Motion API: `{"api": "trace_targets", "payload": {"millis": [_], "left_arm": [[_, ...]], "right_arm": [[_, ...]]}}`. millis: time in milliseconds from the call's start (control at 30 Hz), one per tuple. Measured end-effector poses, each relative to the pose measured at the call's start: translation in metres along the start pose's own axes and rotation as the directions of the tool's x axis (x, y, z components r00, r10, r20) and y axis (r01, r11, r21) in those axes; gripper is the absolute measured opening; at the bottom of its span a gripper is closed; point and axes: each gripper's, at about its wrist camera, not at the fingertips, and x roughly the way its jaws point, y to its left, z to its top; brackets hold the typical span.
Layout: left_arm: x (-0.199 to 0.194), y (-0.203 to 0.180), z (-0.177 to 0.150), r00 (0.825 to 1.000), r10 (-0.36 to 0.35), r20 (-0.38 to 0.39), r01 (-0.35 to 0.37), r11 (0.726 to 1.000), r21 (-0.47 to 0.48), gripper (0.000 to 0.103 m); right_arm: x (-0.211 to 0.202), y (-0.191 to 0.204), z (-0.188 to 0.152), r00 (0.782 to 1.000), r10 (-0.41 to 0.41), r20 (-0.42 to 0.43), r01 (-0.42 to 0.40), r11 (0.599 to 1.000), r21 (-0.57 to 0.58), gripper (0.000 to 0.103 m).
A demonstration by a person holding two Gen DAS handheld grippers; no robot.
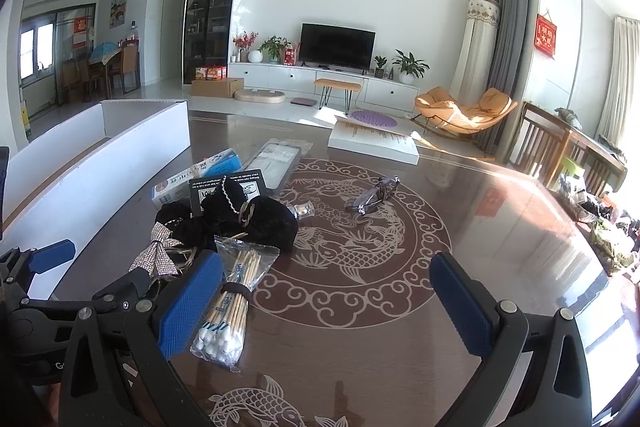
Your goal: Organize objects
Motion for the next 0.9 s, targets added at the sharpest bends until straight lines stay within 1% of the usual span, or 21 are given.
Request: {"api": "trace_targets", "payload": {"millis": [700,900], "left_arm": [[0.0023,0.0012,-0.0025,1.0,-0.004,-0.013,0.004,1.0,-0.006,0.103],[0.0069,-0.0013,-0.0034,0.999,0.012,-0.029,-0.012,1.0,0.007,0.103]], "right_arm": [[0.0035,0.0029,-0.0025,1.0,0.006,-0.017,-0.006,1.0,-0.005,0.103],[0.0058,0.0024,-0.0043,1.0,0.006,-0.03,-0.006,1.0,-0.005,0.103]]}}
